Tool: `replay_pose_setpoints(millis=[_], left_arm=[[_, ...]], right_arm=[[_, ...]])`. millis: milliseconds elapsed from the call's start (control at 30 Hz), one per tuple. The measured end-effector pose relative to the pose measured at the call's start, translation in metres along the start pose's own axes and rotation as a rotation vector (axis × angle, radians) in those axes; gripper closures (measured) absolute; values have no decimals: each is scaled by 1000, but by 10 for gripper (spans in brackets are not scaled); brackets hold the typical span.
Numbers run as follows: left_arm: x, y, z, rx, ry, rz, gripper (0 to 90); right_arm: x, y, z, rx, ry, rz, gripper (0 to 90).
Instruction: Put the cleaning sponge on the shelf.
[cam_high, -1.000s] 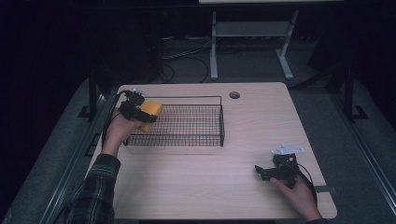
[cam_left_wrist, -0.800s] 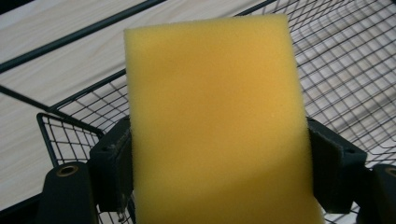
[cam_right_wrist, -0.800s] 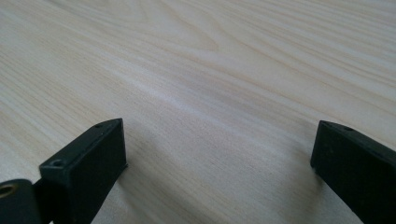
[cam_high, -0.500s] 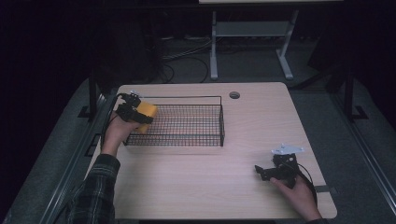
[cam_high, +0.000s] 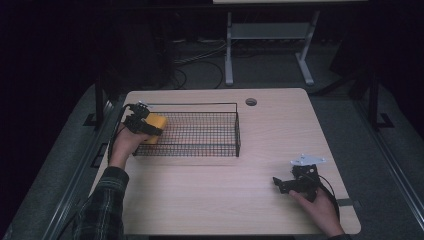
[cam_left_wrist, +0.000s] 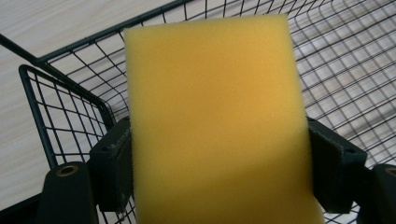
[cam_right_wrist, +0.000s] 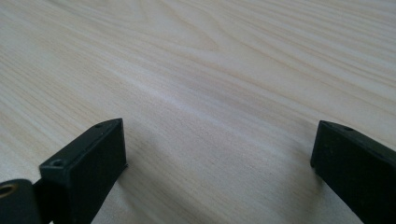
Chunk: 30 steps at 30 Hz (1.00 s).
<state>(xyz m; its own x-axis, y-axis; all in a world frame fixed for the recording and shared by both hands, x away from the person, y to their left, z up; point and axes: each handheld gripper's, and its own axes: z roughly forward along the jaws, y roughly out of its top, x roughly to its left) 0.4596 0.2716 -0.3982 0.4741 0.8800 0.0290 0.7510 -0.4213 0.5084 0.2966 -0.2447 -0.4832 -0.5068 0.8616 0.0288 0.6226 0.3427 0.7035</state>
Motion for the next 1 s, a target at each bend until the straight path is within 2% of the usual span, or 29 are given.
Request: replay_pose_setpoints(millis=[500, 1000], left_arm=[[4, -3, 6, 16, -10, -15, 205], [4, -2, 4, 10, -3, -15, 132]], right_arm=[[0, 0, 0, 0, 0, -1, 26], [0, 0, 0, 0, 0, -1, 26]])
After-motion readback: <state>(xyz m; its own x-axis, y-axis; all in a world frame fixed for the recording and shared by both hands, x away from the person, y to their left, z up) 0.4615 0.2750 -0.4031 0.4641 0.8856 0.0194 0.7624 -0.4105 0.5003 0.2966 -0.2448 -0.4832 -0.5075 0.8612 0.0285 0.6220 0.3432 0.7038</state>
